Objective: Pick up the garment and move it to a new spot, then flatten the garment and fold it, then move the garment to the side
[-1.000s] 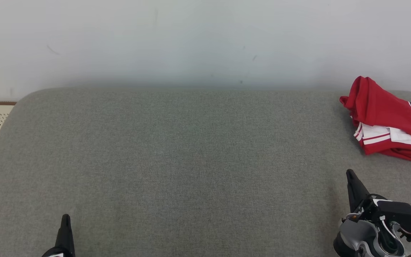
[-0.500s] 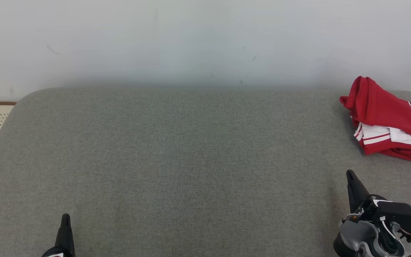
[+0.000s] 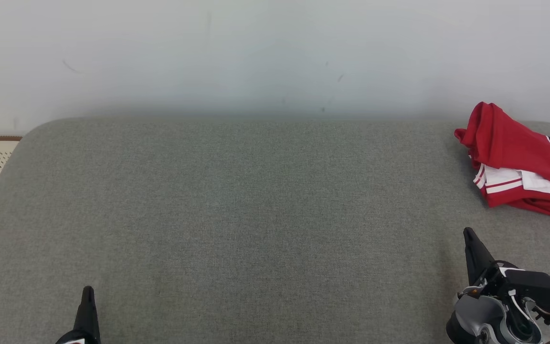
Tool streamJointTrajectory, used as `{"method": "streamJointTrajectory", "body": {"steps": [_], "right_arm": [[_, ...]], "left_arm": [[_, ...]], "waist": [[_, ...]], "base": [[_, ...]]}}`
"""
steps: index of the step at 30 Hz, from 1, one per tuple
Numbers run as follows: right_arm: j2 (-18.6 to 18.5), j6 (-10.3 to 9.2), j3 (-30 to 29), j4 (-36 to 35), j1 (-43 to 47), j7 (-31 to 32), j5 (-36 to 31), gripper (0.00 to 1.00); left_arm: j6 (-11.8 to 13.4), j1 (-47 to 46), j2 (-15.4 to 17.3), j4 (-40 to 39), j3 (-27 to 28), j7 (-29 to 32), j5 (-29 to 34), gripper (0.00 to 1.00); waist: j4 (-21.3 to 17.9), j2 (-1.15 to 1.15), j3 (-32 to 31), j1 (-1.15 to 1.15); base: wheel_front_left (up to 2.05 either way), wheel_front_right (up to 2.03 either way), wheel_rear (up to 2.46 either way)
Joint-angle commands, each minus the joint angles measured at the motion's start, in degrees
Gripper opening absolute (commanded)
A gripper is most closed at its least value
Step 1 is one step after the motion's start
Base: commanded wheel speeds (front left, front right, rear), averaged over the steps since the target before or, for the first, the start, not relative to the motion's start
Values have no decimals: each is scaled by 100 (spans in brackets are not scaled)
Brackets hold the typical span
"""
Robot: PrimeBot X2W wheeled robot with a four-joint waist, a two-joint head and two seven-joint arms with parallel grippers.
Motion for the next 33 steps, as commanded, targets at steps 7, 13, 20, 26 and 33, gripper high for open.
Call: {"method": "streamJointTrajectory", "body": {"steps": [7, 13, 20, 26, 33], "right_arm": [[22, 2, -15, 15, 3, 17, -33, 0], [28, 2, -25, 15, 1, 26, -47, 0], [35, 2, -35, 15, 0, 36, -59, 0], [40, 2, -43, 15, -1, 43, -69, 0], [45, 2, -51, 15, -3, 40, -81, 0]], "left_arm": [[-11, 3, 5, 9, 24, 14, -53, 0], [-11, 3, 5, 8, 24, 13, -53, 0], [-11, 3, 5, 8, 24, 13, -53, 0], [-11, 3, 5, 8, 24, 13, -53, 0], [-11, 3, 5, 8, 23, 13, -54, 0]], "waist": [[0, 0, 0, 0], [0, 0, 0, 0], [0, 0, 0, 0], [0, 0, 0, 0], [0, 0, 0, 0]], "base": [[0, 0, 0], [0, 0, 0], [0, 0, 0], [0, 0, 0], [0, 0, 0]]}}
